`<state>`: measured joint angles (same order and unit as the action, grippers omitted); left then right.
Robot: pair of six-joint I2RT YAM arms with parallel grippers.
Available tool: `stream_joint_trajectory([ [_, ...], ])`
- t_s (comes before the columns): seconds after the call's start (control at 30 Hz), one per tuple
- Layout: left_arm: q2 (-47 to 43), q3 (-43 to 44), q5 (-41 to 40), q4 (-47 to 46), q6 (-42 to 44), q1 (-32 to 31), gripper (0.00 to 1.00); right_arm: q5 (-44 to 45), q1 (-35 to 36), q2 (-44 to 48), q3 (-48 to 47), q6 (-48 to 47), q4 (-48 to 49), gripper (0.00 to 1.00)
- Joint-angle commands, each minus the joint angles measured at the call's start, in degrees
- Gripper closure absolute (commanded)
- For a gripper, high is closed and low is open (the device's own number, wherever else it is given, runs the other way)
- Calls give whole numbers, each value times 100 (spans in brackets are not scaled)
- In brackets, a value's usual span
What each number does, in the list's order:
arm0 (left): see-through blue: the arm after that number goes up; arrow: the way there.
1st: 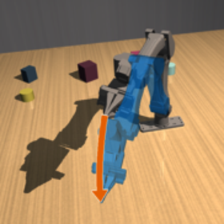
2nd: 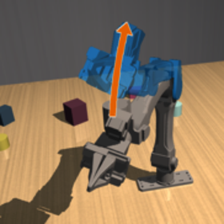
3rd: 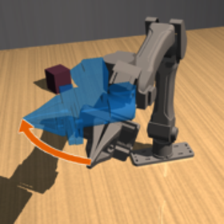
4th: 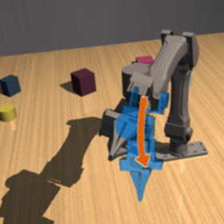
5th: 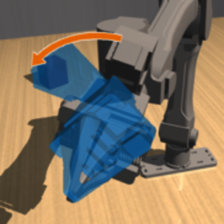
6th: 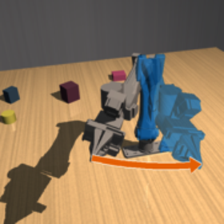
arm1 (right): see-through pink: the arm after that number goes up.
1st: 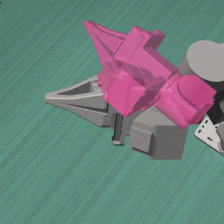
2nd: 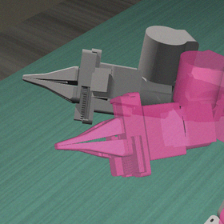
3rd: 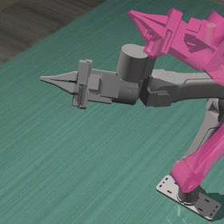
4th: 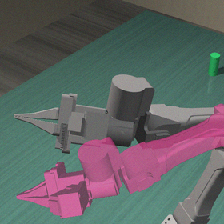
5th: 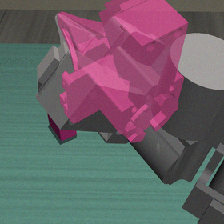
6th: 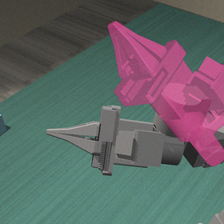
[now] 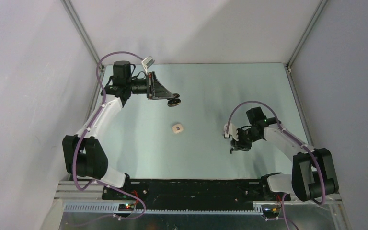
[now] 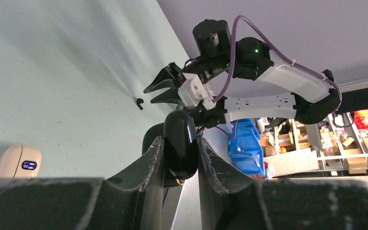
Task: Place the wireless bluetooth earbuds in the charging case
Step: Adjust the earbud at the center of the board, then pick up the earbud from the center of the board.
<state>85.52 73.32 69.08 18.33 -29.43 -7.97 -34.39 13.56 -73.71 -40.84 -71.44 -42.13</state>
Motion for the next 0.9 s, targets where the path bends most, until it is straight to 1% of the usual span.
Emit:
stream_joint_trajectory([
  [0.0, -83, 180, -23, -103, 170, 9, 100, -168, 320, -107, 127, -809, 423, 60],
  [0.1, -108, 160, -46, -108, 189, 14, 100, 22, 541, -156, 264, -949, 505, 58],
  [0.23, -172, 149, -44, -104, 187, 14, 100, 109, 610, -222, 338, -954, 615, 58],
  [0.67, -181, 148, -64, -101, 189, 8, 100, 341, 383, -410, 340, -1175, 593, 58],
  [0.87, -208, 126, -67, -101, 187, 7, 100, 423, 406, -489, 340, -1164, 680, 61],
])
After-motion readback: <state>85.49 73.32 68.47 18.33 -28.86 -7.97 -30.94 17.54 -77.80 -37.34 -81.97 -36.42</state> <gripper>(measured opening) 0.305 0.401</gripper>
